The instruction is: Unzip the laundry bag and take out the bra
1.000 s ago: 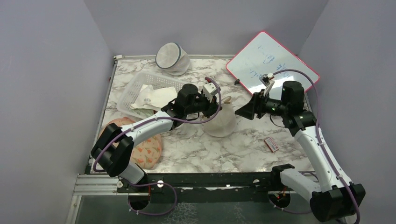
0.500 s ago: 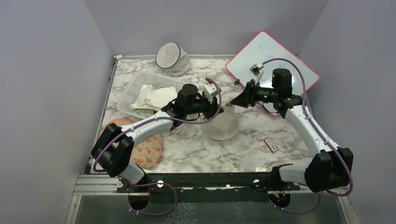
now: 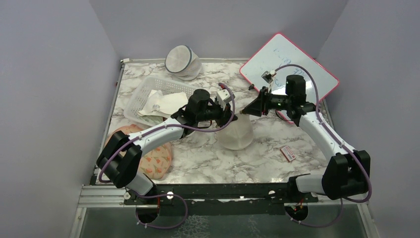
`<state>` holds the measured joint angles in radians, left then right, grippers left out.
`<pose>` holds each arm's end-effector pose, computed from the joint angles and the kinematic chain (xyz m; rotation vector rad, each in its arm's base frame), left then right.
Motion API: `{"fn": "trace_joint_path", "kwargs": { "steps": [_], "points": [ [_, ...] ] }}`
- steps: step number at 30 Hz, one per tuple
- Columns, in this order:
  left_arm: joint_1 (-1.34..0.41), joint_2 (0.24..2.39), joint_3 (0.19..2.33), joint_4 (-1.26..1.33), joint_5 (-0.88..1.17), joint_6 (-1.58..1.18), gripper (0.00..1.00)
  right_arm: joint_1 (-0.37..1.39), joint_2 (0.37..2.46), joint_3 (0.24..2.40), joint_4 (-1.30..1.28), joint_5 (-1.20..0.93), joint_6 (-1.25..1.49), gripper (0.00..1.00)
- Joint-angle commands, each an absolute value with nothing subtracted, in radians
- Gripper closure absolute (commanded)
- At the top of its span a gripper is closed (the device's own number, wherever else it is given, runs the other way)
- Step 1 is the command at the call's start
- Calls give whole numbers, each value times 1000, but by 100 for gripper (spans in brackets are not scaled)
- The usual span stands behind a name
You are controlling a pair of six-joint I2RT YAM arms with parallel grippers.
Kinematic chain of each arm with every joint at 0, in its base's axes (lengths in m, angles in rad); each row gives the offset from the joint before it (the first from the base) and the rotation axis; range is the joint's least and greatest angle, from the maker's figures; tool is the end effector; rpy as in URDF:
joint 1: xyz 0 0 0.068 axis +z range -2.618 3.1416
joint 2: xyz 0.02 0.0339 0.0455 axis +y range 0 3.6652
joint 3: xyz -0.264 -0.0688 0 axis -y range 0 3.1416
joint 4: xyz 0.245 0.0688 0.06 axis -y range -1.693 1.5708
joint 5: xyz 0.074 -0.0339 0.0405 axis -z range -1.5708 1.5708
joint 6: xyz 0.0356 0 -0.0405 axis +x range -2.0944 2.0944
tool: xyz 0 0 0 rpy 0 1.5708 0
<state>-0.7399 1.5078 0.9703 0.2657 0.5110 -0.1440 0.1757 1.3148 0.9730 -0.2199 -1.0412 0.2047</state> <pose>0.2436 -0.2460 0.2749 0.9235 1.7158 -1.0721 0.2722 0.0795 0.2943 -0.6002 1.9957 1.3260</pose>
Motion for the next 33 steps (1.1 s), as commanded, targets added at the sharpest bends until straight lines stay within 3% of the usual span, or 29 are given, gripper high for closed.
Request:
{"fn": "trace_joint_path", "kwargs": {
  "steps": [1,13,22,33],
  "points": [
    [-744,1510,994,317,557,-147,100,176,1327,938,-163,-1076,199,66],
    [-744,1517,998,321,569,-159,100,178,1305,882,-98,-1113,236,75],
    [-744,1527,997,323,576,-158,100,178,1287,914,-109,-1086,245,68],
    [-744,1525,997,323,580,-155,100,178,1286,917,-119,-1087,230,73]
  ]
}}
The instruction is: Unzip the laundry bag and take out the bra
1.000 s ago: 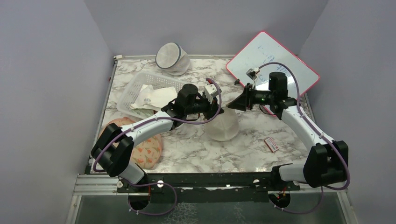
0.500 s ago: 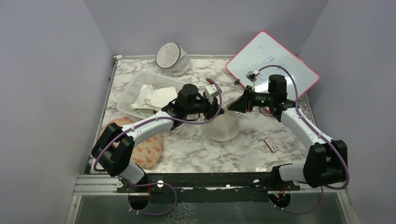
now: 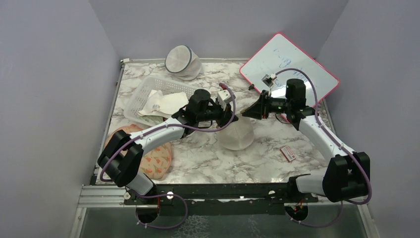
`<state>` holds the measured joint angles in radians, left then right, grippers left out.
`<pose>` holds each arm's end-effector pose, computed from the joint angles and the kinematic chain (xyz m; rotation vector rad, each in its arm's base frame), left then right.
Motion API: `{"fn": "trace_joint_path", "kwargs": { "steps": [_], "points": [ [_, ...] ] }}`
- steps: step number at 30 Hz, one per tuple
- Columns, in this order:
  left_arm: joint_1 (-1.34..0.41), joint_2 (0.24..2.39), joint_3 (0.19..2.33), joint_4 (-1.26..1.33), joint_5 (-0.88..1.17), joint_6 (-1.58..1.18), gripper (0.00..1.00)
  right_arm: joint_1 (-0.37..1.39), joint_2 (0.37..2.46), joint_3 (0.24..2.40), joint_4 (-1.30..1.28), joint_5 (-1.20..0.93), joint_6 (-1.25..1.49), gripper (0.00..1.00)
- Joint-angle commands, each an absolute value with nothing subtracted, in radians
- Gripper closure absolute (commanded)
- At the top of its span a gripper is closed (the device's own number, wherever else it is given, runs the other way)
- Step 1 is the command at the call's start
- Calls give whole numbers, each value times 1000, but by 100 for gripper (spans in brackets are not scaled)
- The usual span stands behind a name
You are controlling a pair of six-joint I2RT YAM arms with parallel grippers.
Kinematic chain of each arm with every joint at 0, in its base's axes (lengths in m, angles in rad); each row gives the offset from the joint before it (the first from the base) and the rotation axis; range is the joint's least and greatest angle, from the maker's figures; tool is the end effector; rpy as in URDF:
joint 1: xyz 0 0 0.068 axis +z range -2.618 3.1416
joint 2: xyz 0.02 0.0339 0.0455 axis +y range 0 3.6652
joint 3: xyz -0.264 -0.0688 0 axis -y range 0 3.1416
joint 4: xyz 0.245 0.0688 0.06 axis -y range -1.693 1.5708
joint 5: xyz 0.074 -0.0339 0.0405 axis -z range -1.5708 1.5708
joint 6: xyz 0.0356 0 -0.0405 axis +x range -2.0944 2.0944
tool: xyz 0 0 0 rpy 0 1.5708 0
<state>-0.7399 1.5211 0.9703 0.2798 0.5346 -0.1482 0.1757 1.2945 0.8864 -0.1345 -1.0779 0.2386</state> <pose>0.2447 -0.2479 0.2721 0.9372 1.7112 -1.0960 0.2648 0.0789 0.2784 -0.6009 1.9830 1.3769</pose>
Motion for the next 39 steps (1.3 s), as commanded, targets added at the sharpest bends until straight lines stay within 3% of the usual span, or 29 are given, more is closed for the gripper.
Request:
{"fn": "trace_joint_path", "kwargs": {
  "steps": [1,18,33,39],
  "points": [
    [-744,1526,996,322,581,-155,100,178,1289,920,-121,-1087,225,74],
    [-744,1532,999,323,590,-159,100,177,1318,929,-101,-1093,229,76],
    [-744,1532,993,322,587,-140,100,179,1281,896,-37,-1030,325,99],
    [-744,1490,970,322,596,-47,100,160,1244,851,-16,-965,360,99]
  ]
}}
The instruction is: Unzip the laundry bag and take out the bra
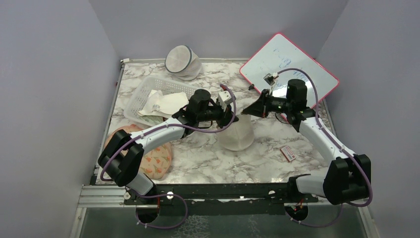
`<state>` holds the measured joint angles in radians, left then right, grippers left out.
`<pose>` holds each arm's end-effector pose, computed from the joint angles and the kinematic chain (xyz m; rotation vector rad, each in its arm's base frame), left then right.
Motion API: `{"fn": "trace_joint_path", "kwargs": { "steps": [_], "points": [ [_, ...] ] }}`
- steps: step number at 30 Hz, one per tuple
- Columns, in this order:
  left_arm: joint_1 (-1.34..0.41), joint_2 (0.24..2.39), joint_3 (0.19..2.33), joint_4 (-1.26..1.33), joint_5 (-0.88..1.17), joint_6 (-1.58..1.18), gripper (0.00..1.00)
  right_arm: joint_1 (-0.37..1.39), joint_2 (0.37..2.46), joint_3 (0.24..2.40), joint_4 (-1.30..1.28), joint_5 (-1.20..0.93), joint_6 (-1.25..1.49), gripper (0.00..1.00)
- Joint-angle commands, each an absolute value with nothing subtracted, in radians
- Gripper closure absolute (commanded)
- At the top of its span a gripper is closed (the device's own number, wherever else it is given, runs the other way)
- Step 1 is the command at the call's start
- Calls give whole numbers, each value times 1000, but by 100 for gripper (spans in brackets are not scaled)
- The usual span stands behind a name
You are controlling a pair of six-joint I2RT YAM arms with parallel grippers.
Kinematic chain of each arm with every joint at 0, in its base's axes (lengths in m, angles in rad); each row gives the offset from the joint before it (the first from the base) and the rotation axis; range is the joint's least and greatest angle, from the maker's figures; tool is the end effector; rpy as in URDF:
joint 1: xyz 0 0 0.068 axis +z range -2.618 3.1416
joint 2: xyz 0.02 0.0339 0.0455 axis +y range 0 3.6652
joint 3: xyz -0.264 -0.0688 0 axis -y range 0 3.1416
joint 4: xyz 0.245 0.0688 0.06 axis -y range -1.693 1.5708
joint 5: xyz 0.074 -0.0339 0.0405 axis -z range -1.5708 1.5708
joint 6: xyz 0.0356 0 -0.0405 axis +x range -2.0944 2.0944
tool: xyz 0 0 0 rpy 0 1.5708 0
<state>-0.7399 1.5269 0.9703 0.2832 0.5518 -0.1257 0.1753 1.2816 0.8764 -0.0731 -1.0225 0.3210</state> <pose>0.2449 -0.2488 0.2706 0.9668 1.6943 -1.0967 0.2662 0.0780 0.2825 -0.5195 1.9861 1.3467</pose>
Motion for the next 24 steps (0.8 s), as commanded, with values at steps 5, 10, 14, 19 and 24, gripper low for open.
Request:
{"fn": "trace_joint_path", "kwargs": {
  "steps": [5,10,14,19,24],
  "points": [
    [-744,1449,931,324,570,29,100,128,1224,813,27,-966,392,99],
    [-744,1467,939,325,572,14,100,127,1244,809,-5,-1042,346,92],
    [-744,1474,945,326,581,6,100,127,1184,794,-82,-951,311,89],
    [-744,1473,949,325,590,5,100,127,1108,783,-190,-795,258,56],
    [-744,1472,953,325,613,-2,100,127,1026,795,-194,-774,251,39]
  ]
}}
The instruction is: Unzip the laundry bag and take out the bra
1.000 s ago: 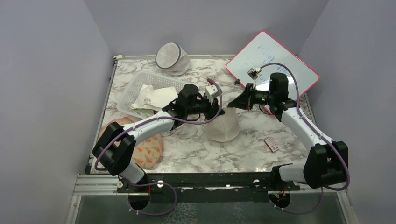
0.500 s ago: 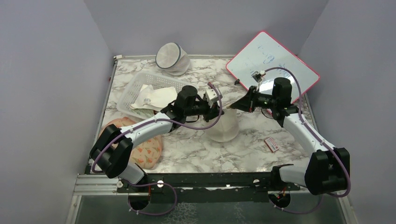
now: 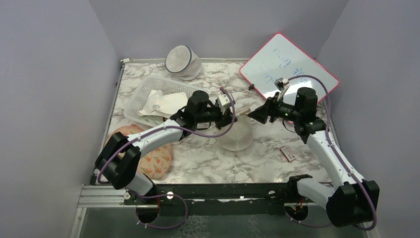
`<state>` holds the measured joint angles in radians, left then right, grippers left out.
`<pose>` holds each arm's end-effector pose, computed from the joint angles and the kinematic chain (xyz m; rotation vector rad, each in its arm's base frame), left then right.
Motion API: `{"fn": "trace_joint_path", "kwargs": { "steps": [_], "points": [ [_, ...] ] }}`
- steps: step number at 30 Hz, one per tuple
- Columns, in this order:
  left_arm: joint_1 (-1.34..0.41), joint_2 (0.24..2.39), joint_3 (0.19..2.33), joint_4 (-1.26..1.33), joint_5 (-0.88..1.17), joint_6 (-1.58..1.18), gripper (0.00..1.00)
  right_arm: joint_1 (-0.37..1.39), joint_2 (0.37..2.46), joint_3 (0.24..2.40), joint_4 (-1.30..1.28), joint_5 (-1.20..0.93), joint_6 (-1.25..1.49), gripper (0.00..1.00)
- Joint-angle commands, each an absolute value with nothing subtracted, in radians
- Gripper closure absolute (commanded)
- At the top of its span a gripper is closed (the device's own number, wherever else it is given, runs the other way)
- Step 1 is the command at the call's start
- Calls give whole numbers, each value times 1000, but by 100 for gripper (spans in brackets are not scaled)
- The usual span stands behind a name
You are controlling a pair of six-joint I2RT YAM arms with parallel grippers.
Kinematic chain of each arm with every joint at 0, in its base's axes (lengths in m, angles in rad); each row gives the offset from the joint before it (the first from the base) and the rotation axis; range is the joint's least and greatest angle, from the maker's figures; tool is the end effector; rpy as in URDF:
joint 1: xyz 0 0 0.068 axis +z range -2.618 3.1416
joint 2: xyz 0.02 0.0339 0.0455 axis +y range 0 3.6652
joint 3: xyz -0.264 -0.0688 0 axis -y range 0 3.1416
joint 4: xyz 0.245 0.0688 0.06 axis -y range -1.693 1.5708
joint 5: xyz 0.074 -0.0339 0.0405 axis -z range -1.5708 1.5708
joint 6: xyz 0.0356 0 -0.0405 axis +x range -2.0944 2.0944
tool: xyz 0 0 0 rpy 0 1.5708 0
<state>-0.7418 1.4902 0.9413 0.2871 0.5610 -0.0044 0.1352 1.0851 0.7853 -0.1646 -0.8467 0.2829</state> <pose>0.2376 -0.2434 0.2730 1.0610 1.5976 -1.0261 0.2301 0.0582 0.2882 -0.4005 2.0010 1.1185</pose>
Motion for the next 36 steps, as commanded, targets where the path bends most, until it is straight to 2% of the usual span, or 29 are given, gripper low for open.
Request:
{"fn": "trace_joint_path", "kwargs": {
  "steps": [1,4,8,13,19,25,29,32,36],
  "points": [
    [-744,1471,953,325,617,-1,100,127,1021,798,-176,-784,258,36],
    [-744,1468,952,325,622,0,100,127,1052,818,-104,-885,283,33],
    [-744,1475,954,326,638,-6,100,128,1123,810,63,-1137,340,40],
    [-744,1480,953,327,646,-12,100,130,1130,744,124,-1148,359,56],
    [-744,1497,964,334,666,-36,100,130,1109,650,156,-1113,376,57],
    [-744,1501,966,339,672,-45,100,130,1122,644,150,-1120,371,58],
    [-744,1501,964,341,674,-47,100,130,1105,660,122,-1094,366,67],
    [-744,1501,967,342,679,-52,100,130,1112,682,100,-1066,359,67],
    [-744,1496,965,345,681,-54,100,130,1131,704,88,-1061,359,74]
  ]
}}
